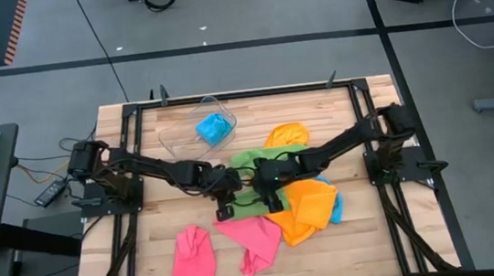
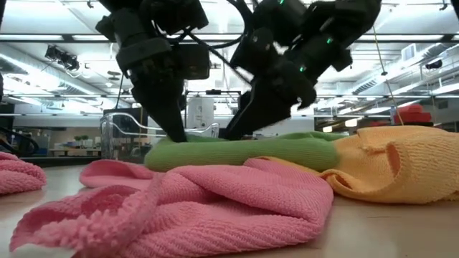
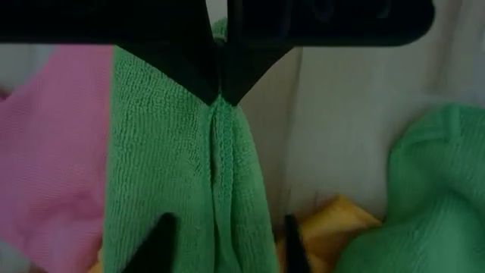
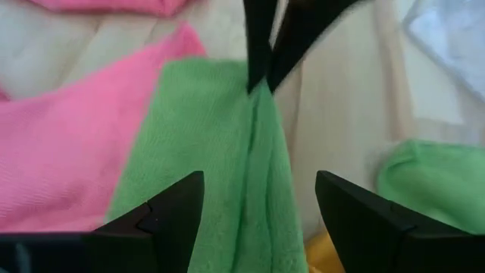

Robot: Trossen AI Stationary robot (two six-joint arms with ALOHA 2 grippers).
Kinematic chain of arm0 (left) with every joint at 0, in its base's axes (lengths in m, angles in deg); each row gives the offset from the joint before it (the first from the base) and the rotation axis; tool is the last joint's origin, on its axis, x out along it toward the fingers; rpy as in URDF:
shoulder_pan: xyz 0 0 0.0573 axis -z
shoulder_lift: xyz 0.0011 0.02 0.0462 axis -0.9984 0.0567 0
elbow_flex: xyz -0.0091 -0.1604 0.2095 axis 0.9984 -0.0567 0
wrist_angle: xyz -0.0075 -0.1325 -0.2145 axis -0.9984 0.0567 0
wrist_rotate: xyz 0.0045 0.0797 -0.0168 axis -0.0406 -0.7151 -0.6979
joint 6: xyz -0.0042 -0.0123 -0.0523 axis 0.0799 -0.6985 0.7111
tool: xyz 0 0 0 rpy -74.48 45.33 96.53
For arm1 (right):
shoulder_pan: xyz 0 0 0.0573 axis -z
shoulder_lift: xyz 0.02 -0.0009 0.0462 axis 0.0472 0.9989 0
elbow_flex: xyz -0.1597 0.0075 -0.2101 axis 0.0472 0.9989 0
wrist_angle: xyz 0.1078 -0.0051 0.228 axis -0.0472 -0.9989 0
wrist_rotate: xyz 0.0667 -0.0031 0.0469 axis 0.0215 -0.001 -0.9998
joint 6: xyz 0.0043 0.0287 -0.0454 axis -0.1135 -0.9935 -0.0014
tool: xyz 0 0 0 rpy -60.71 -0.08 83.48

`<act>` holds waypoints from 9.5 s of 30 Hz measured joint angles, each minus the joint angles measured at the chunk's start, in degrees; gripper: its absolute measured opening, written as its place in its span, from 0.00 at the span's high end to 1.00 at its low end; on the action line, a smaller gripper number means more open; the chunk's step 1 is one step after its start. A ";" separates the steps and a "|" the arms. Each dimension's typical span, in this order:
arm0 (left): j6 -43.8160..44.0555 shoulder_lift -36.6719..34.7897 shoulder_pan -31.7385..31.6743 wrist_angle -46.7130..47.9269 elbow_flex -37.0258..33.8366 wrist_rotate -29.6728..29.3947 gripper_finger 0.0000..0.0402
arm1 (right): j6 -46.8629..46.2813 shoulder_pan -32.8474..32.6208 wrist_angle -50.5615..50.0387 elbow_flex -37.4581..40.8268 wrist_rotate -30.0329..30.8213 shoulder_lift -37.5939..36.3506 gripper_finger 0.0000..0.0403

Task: Fold microfiber towels
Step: Fold the left green microfiber towel

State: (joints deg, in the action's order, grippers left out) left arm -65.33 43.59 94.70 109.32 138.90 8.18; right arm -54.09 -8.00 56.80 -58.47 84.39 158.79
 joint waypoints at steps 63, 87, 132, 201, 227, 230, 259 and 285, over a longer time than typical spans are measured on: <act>12.01 -4.93 12.40 -0.40 -0.02 -16.12 0.41 | -0.27 -10.56 -5.74 -0.16 6.75 -5.64 0.36; -9.08 8.17 3.83 -15.56 -0.07 -11.80 0.58 | -8.86 -13.65 -22.98 -0.18 19.46 -7.34 0.36; 5.73 -3.87 23.18 10.73 -0.11 -19.72 0.51 | -7.00 -12.10 -22.40 -0.10 19.93 -7.30 0.36; 0.01 10.80 30.97 11.00 2.69 -30.04 0.87 | -8.44 -12.53 -18.40 -0.07 18.66 -7.28 0.36; 4.51 5.64 27.43 14.19 7.87 -15.26 0.96 | -5.10 -14.98 2.07 0.16 14.64 -3.45 0.36; 4.62 5.49 26.55 14.72 8.76 -13.48 0.94 | -3.85 -15.26 7.02 0.34 14.64 -1.40 0.36; 9.15 5.86 19.67 7.33 8.57 -7.46 0.93 | 13.78 -20.40 24.06 0.10 26.36 8.31 0.36; 12.76 5.79 16.63 -3.30 8.59 -7.45 0.93 | 26.11 -22.47 21.27 0.10 32.36 8.31 0.36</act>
State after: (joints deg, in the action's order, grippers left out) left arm -52.57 49.38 111.33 106.02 147.49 0.73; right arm -27.98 -30.47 78.07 -58.36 116.75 167.10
